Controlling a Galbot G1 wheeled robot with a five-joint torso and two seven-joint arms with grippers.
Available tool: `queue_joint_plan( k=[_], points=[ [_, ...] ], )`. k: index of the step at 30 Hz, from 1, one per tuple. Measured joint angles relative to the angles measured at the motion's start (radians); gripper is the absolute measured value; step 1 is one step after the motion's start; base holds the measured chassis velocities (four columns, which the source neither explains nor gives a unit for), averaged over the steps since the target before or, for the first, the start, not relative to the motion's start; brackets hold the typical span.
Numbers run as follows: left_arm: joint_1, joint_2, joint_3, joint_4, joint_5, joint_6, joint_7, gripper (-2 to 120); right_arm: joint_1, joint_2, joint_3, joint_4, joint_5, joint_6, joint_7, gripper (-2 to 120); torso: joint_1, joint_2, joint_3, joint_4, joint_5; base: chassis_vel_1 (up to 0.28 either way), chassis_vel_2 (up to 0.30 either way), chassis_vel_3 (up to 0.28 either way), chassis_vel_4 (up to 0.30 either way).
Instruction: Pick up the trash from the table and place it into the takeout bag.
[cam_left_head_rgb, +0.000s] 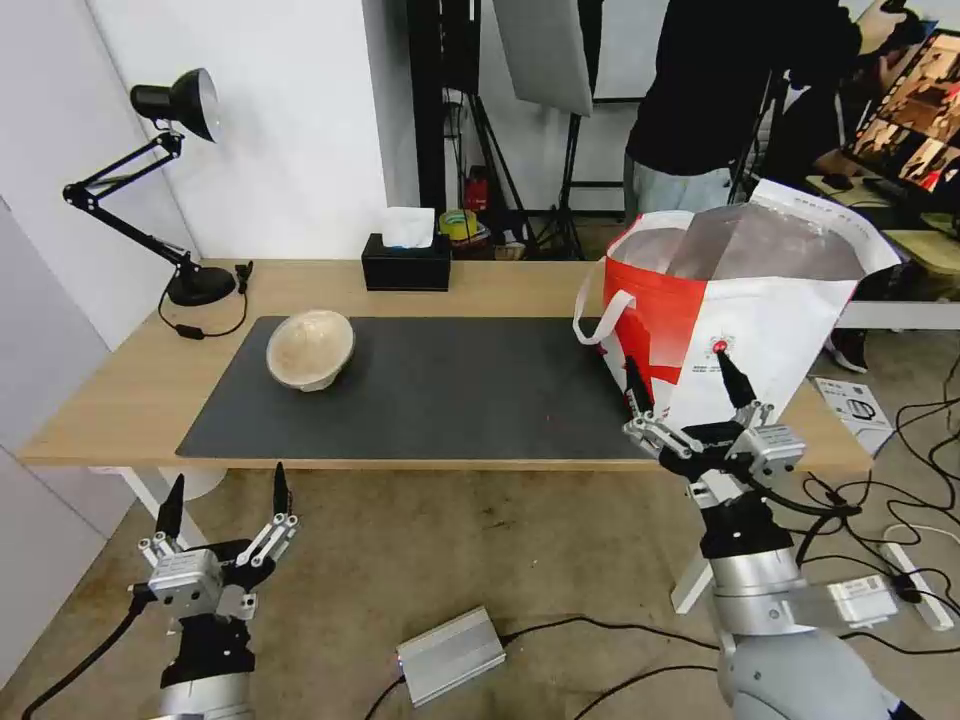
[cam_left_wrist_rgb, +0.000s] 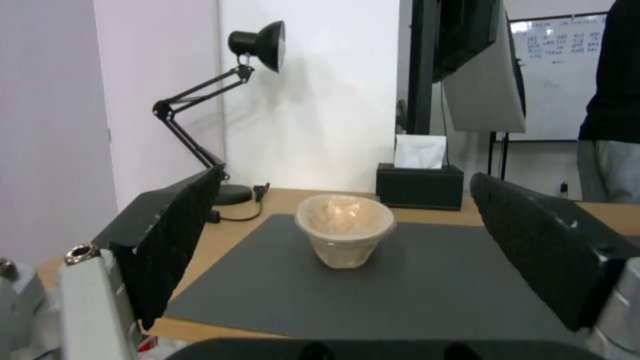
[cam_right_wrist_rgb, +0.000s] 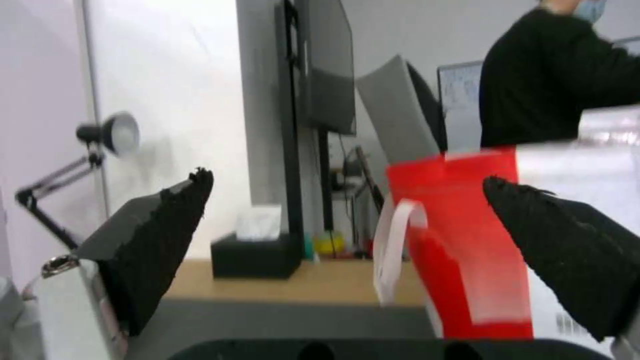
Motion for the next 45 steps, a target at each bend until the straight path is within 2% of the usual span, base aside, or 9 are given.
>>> queue_joint_plan(
  k=[17,29,39,45],
  points=[
    [-0.004,0.001,0.0,0.004,-0.006,-0.001,0.0,100,-0.029,-0.042,-0.045,-0.021,0.036,-0.105,0.009,100,0.0,0.0,0.0,0.0,0.0,0.0,0.0,0.0,0.0],
    [-0.012,0.001,0.003,0.016,-0.007,-0.001,0.0,100,-0.056,-0.078,-0.064,-0.005,0.069,-0.191,0.089,100,0.0,0.0,0.0,0.0,0.0,0.0,0.0,0.0,0.0],
    [-0.014,0.001,0.003,0.021,-0.006,-0.001,0.0,100,-0.054,-0.079,-0.092,0.009,0.122,-0.273,0.176,100,0.0,0.0,0.0,0.0,0.0,0.0,0.0,0.0,0.0],
    [-0.016,0.0,0.001,0.023,-0.005,-0.001,-0.001,100,-0.05,-0.076,-0.101,0.006,0.129,-0.288,0.2,100,0.0,0.0,0.0,-0.0001,0.0,0.0,0.0,0.0,0.0]
  ],
)
